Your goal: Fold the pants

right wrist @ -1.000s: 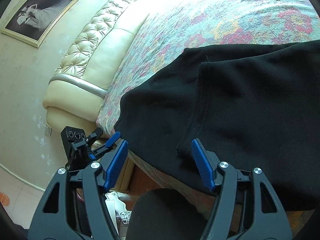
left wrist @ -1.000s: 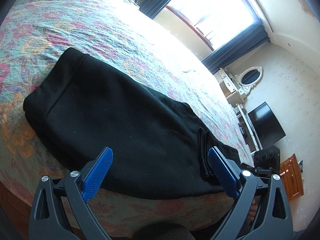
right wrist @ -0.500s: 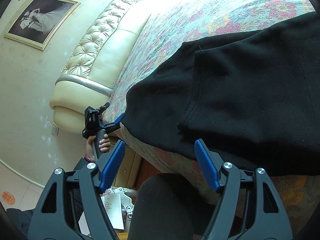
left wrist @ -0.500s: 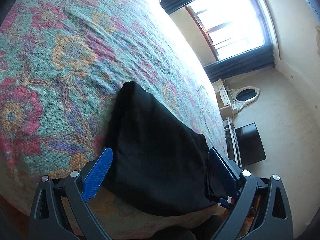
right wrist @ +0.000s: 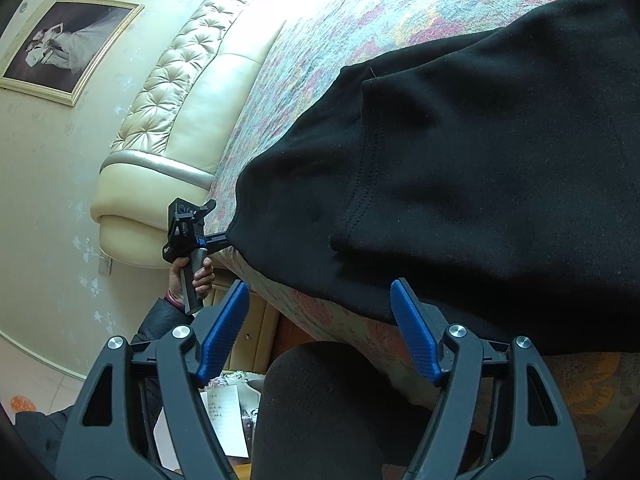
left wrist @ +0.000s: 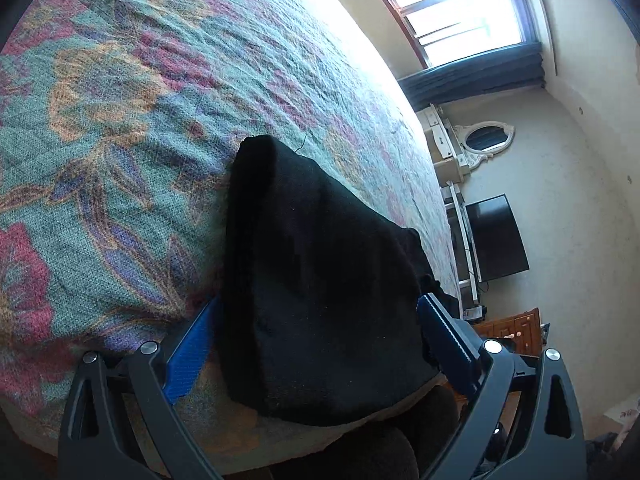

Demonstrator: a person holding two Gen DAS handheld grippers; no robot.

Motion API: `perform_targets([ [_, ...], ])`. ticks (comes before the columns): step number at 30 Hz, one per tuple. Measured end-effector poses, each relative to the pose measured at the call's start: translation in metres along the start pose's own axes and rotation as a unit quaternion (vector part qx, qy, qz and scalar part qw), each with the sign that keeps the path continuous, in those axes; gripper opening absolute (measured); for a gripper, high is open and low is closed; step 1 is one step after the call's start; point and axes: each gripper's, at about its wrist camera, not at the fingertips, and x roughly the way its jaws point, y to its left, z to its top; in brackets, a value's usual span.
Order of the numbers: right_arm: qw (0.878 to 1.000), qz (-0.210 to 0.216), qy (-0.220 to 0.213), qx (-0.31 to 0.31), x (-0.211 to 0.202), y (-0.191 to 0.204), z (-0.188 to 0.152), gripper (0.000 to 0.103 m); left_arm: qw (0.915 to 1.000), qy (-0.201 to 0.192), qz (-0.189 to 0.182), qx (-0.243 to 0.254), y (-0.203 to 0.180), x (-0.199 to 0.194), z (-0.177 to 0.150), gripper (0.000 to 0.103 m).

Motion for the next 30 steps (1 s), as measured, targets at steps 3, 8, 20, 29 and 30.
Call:
perform_targets([
  [3,1.000,0.000,0.003,0.001,0.003,-0.001,0.000,0.073,0.9976,-0.003,0.068,0.013,-0.015,0.002,0.010,0.095],
  [8,1.000,0.004,0.004,0.006,0.005,-0.003,0.002,0.073,0.9932,0.009,0.114,0.020,-0.015,0.010,0.028,0.095],
  [20,1.000,0.011,0.006,0.011,0.006,-0.007,0.004,0.073,0.9994,0.023,-0.010,-0.025,-0.010,0.023,0.033,0.096],
  [29,1.000,0.016,0.003,0.014,0.007,-0.010,0.002,0.073,0.9996,0.018,0.023,-0.007,-0.026,0.031,0.028,0.095],
  [30,1.000,0.016,0.003,0.015,0.006,-0.011,0.001,0.073,0.9994,0.021,0.028,-0.008,-0.028,0.032,0.027,0.076],
])
